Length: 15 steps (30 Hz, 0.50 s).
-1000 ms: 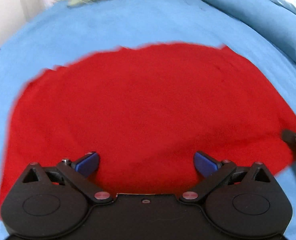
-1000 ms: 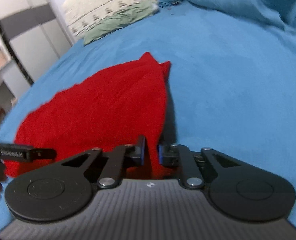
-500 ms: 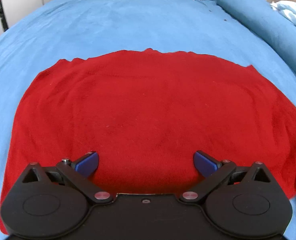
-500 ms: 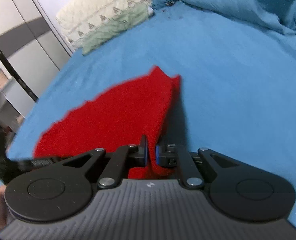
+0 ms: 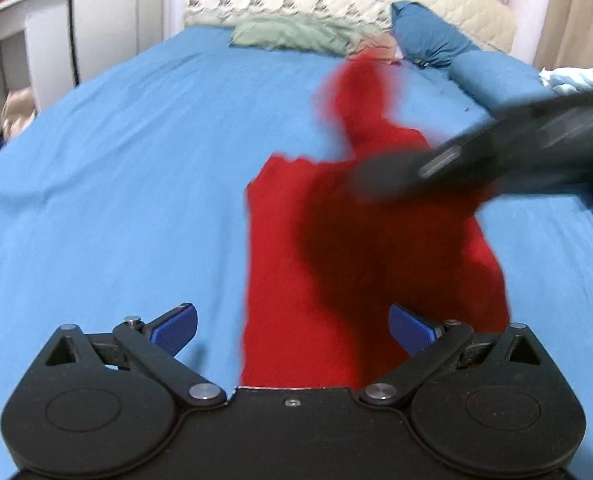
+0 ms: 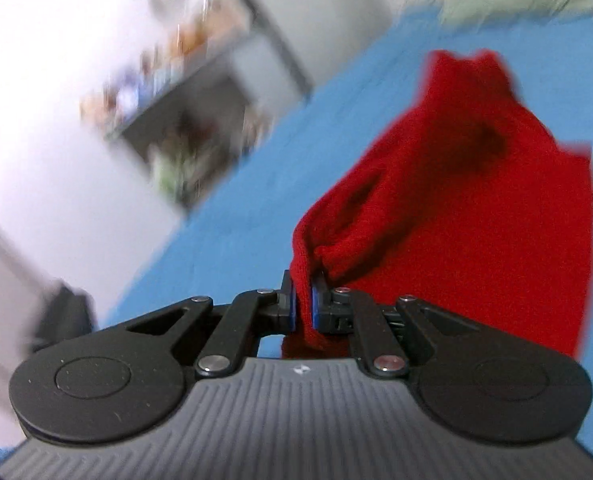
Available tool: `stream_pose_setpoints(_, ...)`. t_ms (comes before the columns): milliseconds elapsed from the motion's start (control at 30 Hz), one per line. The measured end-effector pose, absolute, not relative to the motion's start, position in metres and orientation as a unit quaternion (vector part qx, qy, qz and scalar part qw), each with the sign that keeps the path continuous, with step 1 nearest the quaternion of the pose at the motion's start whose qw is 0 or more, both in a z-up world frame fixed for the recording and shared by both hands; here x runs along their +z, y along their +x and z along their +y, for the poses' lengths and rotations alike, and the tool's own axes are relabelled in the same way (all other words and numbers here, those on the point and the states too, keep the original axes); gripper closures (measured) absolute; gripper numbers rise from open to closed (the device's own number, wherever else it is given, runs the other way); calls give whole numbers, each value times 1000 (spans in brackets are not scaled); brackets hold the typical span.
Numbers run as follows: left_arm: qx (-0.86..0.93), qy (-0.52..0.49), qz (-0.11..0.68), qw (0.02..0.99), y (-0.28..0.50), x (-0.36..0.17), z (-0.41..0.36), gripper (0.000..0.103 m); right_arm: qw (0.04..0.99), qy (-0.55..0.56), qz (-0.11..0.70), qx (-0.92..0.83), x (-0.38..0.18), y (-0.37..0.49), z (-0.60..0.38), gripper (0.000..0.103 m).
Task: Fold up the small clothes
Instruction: 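Fold the held edge over the sweater with the right tool, release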
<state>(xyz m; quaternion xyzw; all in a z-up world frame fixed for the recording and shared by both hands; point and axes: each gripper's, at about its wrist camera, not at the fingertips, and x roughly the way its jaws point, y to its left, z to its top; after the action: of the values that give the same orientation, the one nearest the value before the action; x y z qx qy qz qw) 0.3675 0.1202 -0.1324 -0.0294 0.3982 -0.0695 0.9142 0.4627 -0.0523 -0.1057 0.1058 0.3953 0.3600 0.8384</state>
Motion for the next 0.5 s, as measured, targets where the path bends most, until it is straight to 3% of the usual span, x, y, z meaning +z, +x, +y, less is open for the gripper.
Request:
stream_pose_setpoints(167,-68,-35,417,906,343,-158,131,0,828,27,451,332,-161,469,-2,77)
stream_pose_setpoints(200,-70,-39,414,907,340,-160,132,0,831,18,446,331,-161,466,0,67)
stream_pose_setpoints(233,-73,-44,411,908,337,-161,132,0,831,11,443,336,-160,464,1,41)
stream_pose_setpoints(300,-80,-53,405,909,336,-159,132,0,838,3,425,342,-148,457,-5,19)
stream_pose_setpoints(400,-82,-60,397,912,332,-156,136,0,869,14,365,335,-118,438,-37,18)
stream_pose_setpoints(500,-74,-71,383,918,329,-153,142,0,913,16,312,261,-103,417,-85,10)
